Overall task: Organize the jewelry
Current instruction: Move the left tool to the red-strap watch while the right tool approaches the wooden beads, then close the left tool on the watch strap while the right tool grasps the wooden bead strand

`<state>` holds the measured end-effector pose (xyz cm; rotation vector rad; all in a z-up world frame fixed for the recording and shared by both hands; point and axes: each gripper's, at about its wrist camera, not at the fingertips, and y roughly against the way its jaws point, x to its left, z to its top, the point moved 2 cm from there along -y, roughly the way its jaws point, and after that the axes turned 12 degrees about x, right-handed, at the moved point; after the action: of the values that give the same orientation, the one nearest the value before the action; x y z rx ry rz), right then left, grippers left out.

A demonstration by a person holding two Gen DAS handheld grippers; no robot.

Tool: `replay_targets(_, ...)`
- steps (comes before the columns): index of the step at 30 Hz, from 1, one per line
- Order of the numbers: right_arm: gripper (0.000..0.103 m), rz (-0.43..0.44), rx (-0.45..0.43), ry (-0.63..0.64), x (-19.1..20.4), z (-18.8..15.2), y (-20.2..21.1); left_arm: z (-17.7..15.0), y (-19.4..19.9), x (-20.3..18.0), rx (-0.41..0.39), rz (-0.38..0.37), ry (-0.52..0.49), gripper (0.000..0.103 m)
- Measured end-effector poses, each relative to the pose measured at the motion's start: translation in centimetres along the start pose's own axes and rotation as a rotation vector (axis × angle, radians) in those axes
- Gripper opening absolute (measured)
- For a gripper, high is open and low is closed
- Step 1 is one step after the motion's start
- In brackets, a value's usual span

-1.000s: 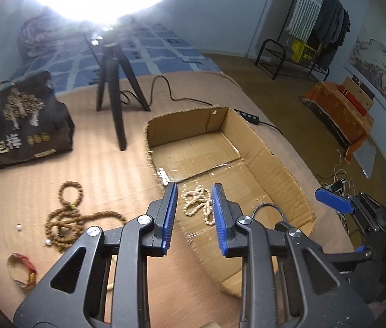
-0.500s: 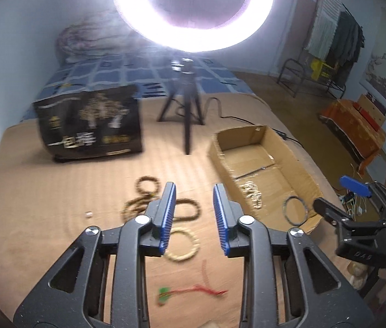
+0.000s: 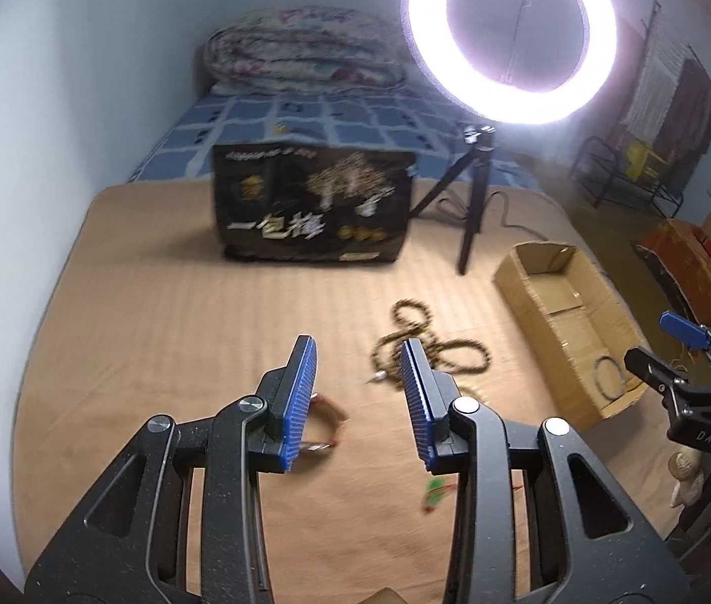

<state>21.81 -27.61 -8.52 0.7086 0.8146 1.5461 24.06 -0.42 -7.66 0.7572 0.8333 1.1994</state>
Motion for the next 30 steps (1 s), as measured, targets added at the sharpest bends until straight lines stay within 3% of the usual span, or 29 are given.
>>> replay_targets(5, 0.094, 0.010, 0.045, 0.038, 2.4, 0.4, -2.3, -1.2, -1.7, 3.1, 0.049, -0.002, 0.042, 0.035)
replay_targets(16, 0.093, 0.097, 0.175, 0.004, 4.1, 1.9, -8.3, -3.0, -7.2, 5.8, 0.183, -0.019, 0.091, 0.035)
replay_targets(30, 0.073, 0.113, 0.326, 0.090, 7.8, 3.3, -17.0, -3.5, -12.3, 6.7, 0.270, -0.032, 0.096, 0.035)
